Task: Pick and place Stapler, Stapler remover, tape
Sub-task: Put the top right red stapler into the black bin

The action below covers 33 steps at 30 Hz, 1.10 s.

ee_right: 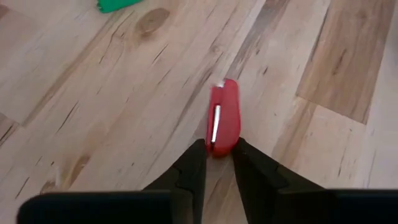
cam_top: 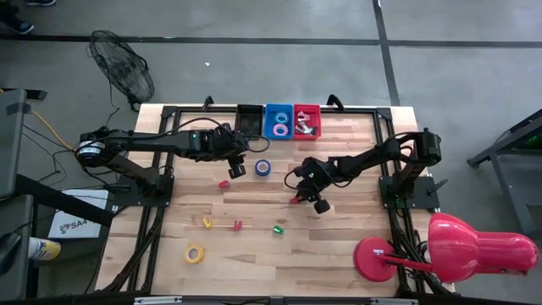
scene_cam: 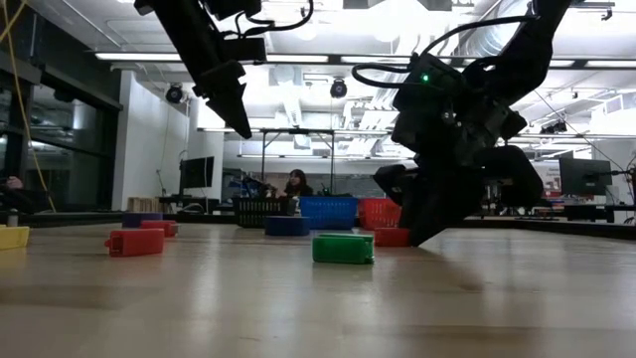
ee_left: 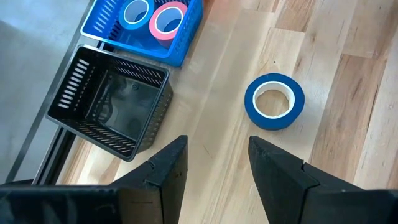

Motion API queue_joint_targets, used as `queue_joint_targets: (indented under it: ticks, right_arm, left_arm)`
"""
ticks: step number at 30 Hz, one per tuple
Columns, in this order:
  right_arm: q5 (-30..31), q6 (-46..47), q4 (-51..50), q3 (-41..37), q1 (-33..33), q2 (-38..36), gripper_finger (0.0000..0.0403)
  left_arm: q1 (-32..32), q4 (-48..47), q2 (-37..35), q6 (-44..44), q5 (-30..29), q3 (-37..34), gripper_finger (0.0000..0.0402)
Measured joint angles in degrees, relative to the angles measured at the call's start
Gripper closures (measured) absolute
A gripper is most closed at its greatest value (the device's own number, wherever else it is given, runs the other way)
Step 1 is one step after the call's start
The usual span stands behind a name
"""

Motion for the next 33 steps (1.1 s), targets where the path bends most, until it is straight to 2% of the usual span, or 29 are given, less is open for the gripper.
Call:
queue_joint_targets:
  ticks: [8, 12, 18, 24, 29, 33]
  right_arm:
    - [0.31, 0.96, 0.01, 0.00, -0.07, 0.00, 0.0397]
    - [0.66, 0.74, -0.17, 0.00, -0.07, 0.00, 0.0394]
    - [2.62, 0.56, 0.04, 0.01, 0.00, 0.00, 0.0353]
    - [3.40, 0.73, -0.42, 1.29, 0.42, 0.04, 0.0281]
    - [5.76, -3.33, -0.86, 3.97, 2.30, 0.22, 0.0221]
    - [6.62, -5.84, -0.09, 6.35, 3.50, 0.24, 0.0200]
  left_arm:
    - [0.01, 0.00, 0.00, 0.00, 0.00, 0.01, 0.0236]
    - [0.00, -0.01, 0.00, 0.24, 0.01, 0.01, 0.0236]
    - [0.00, -0.39, 0.00, 0.41, 0.00, 0.01, 0.0236]
    - [0.00, -1.73, 0.00, 0.41, 0.03, 0.01, 0.0236]
    - [0.01, -2.70, 0.00, 0.42, 0.11, 0.01, 0.0236]
    - [0.01, -3.16, 0.00, 0.42, 0.15, 0.01, 0.0236]
